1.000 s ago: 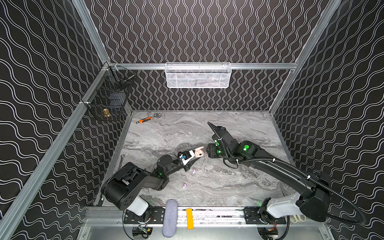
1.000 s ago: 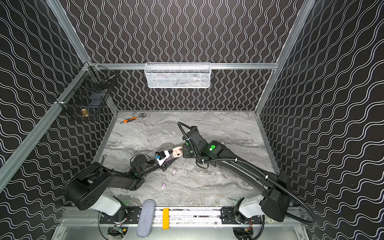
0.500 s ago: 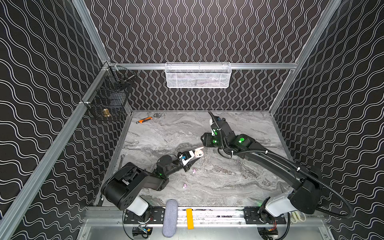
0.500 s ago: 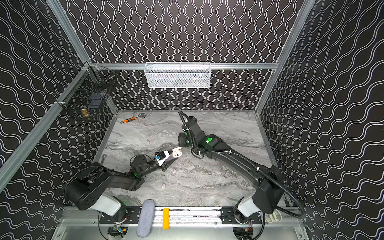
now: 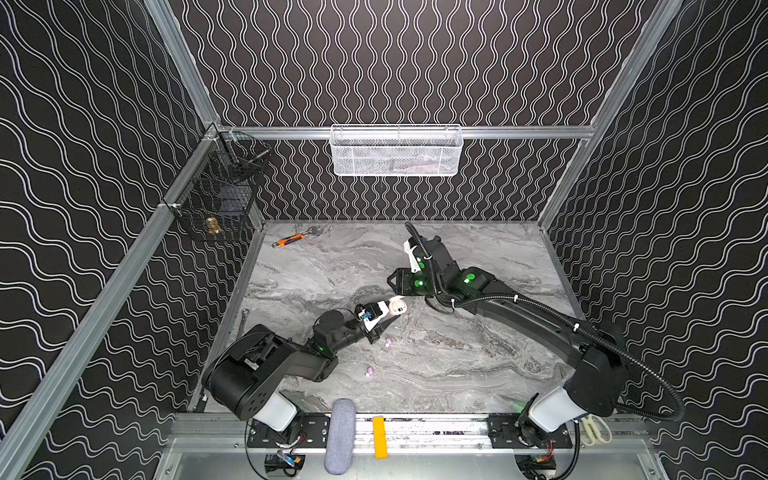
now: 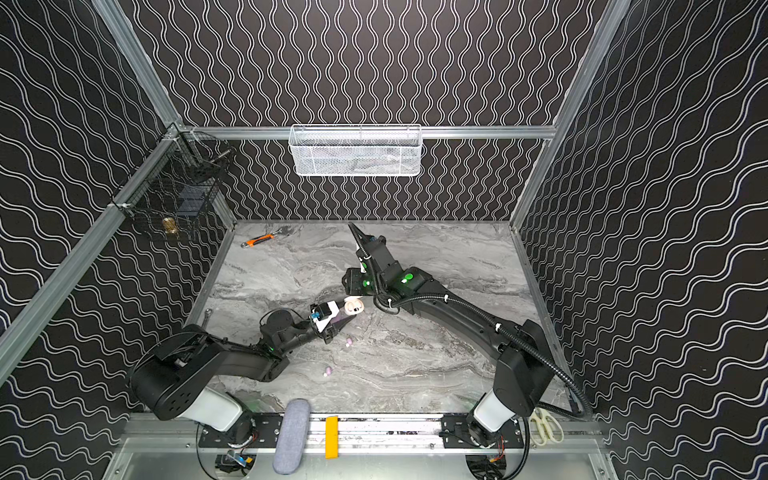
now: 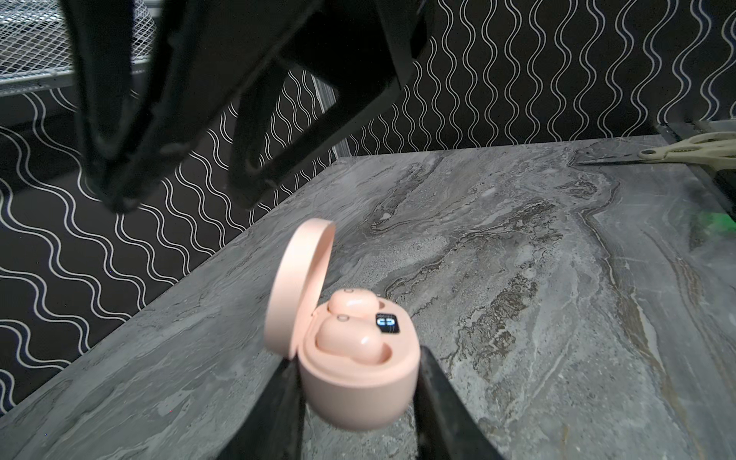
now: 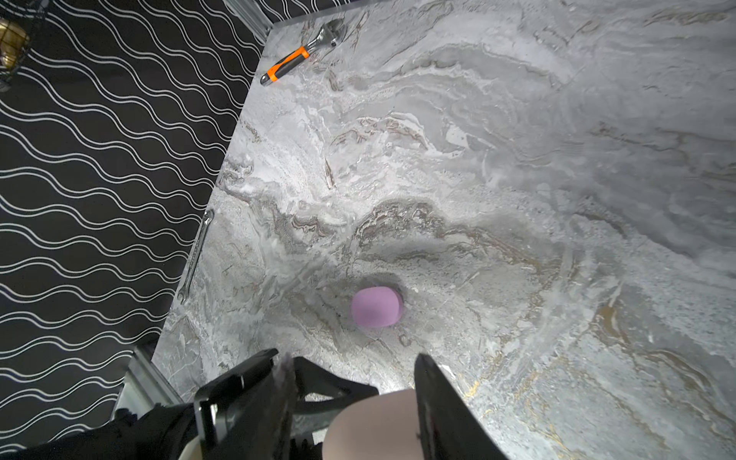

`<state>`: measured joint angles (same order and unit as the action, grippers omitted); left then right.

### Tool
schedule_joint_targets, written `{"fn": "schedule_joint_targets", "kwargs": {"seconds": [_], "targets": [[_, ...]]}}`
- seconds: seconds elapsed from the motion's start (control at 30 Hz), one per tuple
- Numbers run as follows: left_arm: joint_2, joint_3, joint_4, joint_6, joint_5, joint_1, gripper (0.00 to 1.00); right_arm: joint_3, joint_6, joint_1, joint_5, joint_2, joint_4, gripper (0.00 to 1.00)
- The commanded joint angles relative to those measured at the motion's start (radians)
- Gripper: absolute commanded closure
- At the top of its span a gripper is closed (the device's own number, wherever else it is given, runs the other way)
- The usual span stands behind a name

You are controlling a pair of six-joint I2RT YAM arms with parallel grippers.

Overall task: Insert wireless bluetooth earbuds into charging case
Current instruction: Close the charging case.

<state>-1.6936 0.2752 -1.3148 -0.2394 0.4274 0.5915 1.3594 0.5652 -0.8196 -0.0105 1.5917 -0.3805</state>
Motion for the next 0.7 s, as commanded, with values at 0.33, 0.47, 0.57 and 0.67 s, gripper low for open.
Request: {"fn": "schedule_joint_targets", "kwargs": {"seconds": [0.33,0.47,0.57,0.67], "targets": [[-0.007,0.005,-0.049,-0.003,-0.01,0.001,0.62,-0.085,0.034,-0.027,-0.028,-0.038,0.037,0.51],[-0.008,0.005,-0.049,-0.004,-0.01,0.001,0.62,-0.091,0.038,-0.032,-0.028,-0.042,0.036,0.51],[-0.008,0.005,-0.049,-0.005,-0.013,0.001,0.62,-0.098,0.039,-0.032,-0.019,-0.05,0.03,0.51],[-0.007,0.005,-0.049,-0.003,-0.015,0.001,0.62,-0.122,0.043,-0.032,-0.01,-0.07,0.037,0.51]]}}
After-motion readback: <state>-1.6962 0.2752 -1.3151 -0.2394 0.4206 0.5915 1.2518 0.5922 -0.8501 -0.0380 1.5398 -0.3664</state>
